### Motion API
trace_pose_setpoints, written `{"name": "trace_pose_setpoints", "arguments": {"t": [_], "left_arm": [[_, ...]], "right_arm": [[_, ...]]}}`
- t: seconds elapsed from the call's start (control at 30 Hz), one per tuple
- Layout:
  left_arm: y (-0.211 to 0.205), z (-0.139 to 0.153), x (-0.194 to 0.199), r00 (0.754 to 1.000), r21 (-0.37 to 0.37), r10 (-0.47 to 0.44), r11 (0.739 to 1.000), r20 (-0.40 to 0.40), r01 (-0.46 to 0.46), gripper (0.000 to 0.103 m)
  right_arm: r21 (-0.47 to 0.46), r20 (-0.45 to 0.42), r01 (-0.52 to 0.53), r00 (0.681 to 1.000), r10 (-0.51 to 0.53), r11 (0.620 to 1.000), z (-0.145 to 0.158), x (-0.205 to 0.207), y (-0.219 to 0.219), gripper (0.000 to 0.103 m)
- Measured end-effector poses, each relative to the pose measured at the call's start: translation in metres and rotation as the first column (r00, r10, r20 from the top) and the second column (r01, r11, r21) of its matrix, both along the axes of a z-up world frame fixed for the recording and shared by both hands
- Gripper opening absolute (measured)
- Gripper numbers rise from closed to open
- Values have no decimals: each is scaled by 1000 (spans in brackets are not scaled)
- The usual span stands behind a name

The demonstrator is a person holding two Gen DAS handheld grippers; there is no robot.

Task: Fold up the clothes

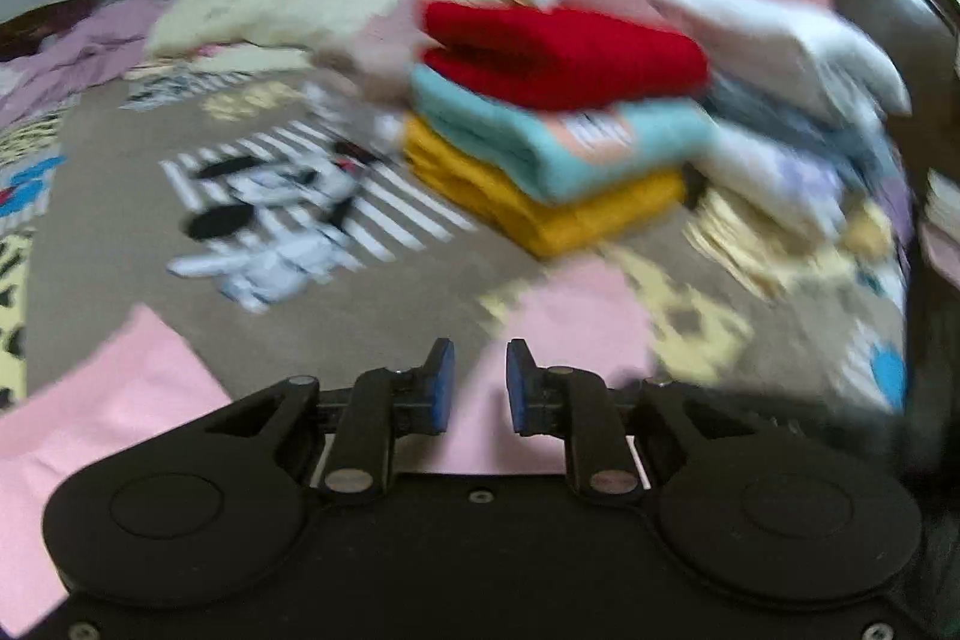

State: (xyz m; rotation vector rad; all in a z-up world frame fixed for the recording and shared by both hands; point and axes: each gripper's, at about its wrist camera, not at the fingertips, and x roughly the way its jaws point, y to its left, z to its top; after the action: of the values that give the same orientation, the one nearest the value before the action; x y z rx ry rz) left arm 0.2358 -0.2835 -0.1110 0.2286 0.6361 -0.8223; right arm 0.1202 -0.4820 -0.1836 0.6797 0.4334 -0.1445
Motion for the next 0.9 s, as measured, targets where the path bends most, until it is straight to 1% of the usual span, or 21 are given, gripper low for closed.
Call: {"name": "trace_pose_setpoints", "arguments": {"t": [0.03, 0.07, 0.1, 0.13, 0.17, 0.23, 0.27, 0.3, 0.37, 0.43, 0.47, 0.5, 0.57, 0.6, 0.63, 0.67, 0.7, 0.73, 0.83, 0.9], "left_arm": [[-6, -12, -3, 1000, 45, 7, 999, -3, -7, 16], [-10, -26, -3, 1000, 109, 26, 994, -5, -25, 15], [-14, -40, -6, 999, 165, 38, 985, 30, -42, 15], [-12, -39, -12, 998, 147, 32, 988, 62, -41, 15], [-9, -33, -19, 998, 129, 26, 991, 50, -33, 16], [0, -23, -33, 995, 84, 40, 995, 88, -47, 16], [2, -22, -37, 994, 77, 55, 995, 95, -62, 16], [4, -26, -37, 995, 78, 63, 995, 78, -69, 16], [0, -42, -30, 998, 114, 61, 991, 28, -64, 18], [-1, -35, -37, 996, 132, 57, 989, 70, -66, 19], [0, -25, -43, 993, 120, 62, 990, 99, -74, 22], [4, -19, -48, 992, 91, 63, 993, 107, -73, 26], [6, -26, -58, 995, 98, 51, 993, 90, -60, 41], [6, -29, -63, 996, 101, 45, 993, 82, -54, 42], [7, -33, -68, 997, 105, 40, 993, 73, -47, 43], [6, -35, -73, 995, 122, 43, 991, 95, -54, 44], [5, -37, -79, 992, 138, 45, 989, 116, -61, 43], [5, -40, -84, 989, 154, 47, 986, 137, -68, 35], [19, -20, -111, 974, 63, 82, 993, 210, -98, 35], [28, -22, -121, 973, 51, 123, 989, 195, -136, 36]], "right_arm": [[-3, -1, 0, 1000, 0, 1000, 0, 0, 0, 33], [-7, -2, 0, 1000, 0, 1000, 0, 0, 1, 33], [-10, -3, 0, 1000, 0, 1000, 0, 0, 1, 33], [-10, -3, 1, 1000, -1, 1000, 0, 0, 2, 33], [-11, -3, 2, 1000, -2, 1000, 0, 0, 2, 33], [-10, -2, 3, 1000, -3, 1000, 1, 0, 1, 33], [-7, 0, 3, 1000, -3, 1000, 0, -1, 1, 33], [-2, 2, 3, 1000, -3, 1000, 0, -1, 0, 33], [5, 4, 2, 1000, -2, 1000, 0, -1, -1, 33], [1, 1, 2, 1000, -2, 1000, 0, 0, -1, 33], [-3, -2, 2, 1000, -2, 1000, 0, 0, 0, 33], [-6, -4, 4, 1000, -4, 1000, 1, 0, 0, 33], [-5, -5, 12, 1000, -12, 1000, 1, 0, -1, 33], [1, -4, 17, 1000, -17, 1000, 1, -1, -3, 33], [6, -1, 20, 1000, -20, 1000, 1, -2, -5, 33], [4, -2, 21, 1000, -21, 1000, 2, -2, -6, 33], [1, -3, 19, 1000, -19, 1000, 2, -2, -5, 33], [-1, -4, 18, 1000, -18, 1000, 2, -2, -5, 33], [16, 4, 19, 1000, -19, 1000, 2, -4, -7, 35], [32, 14, 20, 1000, -20, 999, 2, -7, -10, 38]]}}
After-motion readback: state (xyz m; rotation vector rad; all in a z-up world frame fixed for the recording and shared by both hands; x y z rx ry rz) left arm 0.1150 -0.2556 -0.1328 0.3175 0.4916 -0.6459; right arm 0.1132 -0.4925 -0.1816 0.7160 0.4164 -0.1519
